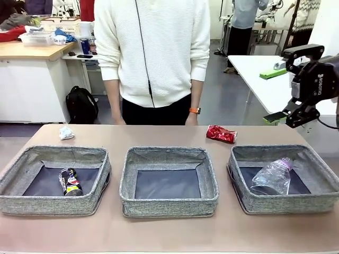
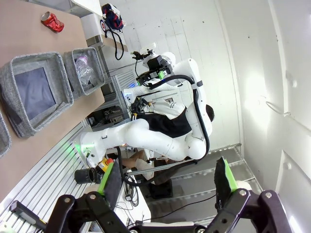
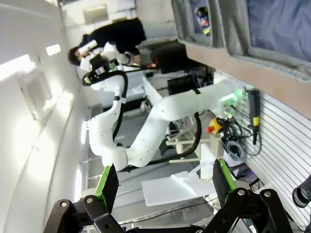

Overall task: Sort the waste into the appropriate baskets.
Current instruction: Place the picked waste into the Fabric basket indicated by the person, then pick up the waste item pointed out by the person.

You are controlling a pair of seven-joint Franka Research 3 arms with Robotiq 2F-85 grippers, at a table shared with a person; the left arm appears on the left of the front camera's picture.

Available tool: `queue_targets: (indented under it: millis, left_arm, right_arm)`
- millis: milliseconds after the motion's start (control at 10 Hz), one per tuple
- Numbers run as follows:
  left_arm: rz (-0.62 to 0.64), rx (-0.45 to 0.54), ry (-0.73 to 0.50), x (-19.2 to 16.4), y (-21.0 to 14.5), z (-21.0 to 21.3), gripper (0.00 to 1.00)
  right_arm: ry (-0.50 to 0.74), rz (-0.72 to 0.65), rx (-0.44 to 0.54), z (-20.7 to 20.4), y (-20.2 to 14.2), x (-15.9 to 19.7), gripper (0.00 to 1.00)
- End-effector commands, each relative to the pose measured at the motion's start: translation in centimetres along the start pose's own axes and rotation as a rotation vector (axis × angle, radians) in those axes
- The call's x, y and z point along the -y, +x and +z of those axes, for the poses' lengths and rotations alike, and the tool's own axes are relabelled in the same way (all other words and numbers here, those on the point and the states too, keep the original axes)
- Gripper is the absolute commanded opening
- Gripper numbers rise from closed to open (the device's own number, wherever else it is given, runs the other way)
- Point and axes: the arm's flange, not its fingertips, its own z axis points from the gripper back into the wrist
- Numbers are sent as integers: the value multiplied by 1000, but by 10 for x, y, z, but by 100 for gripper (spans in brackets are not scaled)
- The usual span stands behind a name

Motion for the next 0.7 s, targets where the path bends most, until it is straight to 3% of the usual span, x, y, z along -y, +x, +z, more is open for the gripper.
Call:
queue_targets:
  millis: [0,600]
  left_arm:
    - [-21,3,-24,2,0,-1,100]
    - [-21,3,-24,2,0,-1,100]
  right_arm:
    - [13,-17,-2,-1,-2,-4,100]
    - [13,-17,-2,-1,-2,-4,100]
